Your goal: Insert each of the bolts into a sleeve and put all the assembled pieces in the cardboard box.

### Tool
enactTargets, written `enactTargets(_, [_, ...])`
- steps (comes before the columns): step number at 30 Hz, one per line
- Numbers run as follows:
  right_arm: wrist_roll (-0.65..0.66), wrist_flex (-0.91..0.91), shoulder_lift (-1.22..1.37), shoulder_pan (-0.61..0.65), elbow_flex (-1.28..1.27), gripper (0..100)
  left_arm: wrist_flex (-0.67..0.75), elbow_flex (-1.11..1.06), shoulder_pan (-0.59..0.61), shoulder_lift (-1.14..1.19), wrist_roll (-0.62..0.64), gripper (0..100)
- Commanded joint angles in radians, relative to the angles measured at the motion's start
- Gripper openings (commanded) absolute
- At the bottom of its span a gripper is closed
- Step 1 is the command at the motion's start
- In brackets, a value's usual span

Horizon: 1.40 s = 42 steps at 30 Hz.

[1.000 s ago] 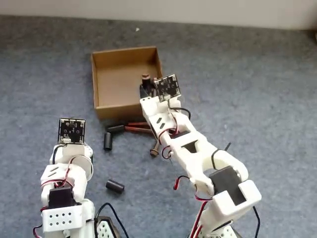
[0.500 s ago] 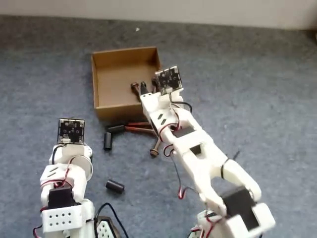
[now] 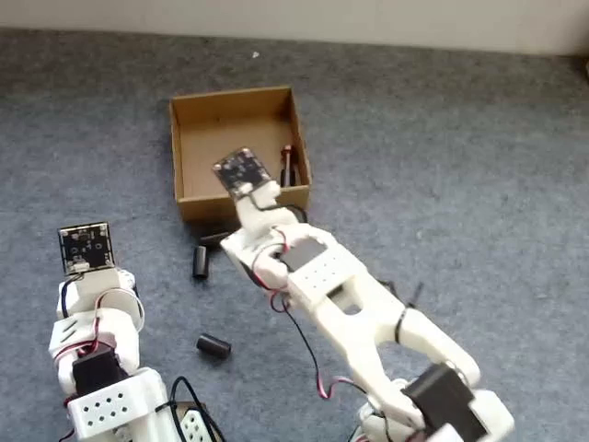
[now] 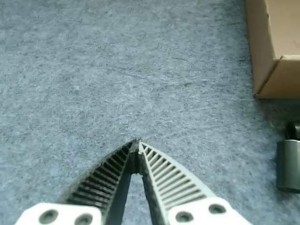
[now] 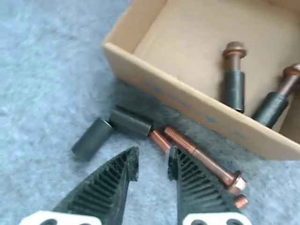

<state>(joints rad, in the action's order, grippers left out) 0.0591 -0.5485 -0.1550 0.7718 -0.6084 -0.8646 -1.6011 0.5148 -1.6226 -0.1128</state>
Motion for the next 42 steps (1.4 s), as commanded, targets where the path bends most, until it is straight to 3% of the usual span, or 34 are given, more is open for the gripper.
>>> enactTargets(1, [0.066, -0.166, 0.107, 0.016, 0.223, 17.6, 0.023, 0.051, 0.015, -0.007, -0.009, 2])
enactTargets(4, [0.114, -0.298, 0.232, 0.025, 0.386, 22.8, 0.023, 0.05, 0.013, -0.007, -0.009, 2])
enactTargets(10, [0.242, -0.447, 0.437, 0.084, 0.631, 22.8, 0.023, 0.048, 0.01, -0.007, -0.009, 2])
enactTargets(26, [0.414, -0.47, 0.751, 0.102, 0.875, 22.4, 0.023, 0.044, 0.008, -0.007, -0.011, 2])
enactTargets(34, [0.414, -0.515, 0.769, 0.102, 0.875, 0.2, 0.023, 0.042, 0.008, -0.007, -0.012, 2])
enactTargets(42, [0.356, -0.596, 0.564, 0.105, 0.829, 0.5, 0.023, 0.041, 0.008, -0.007, -0.012, 2])
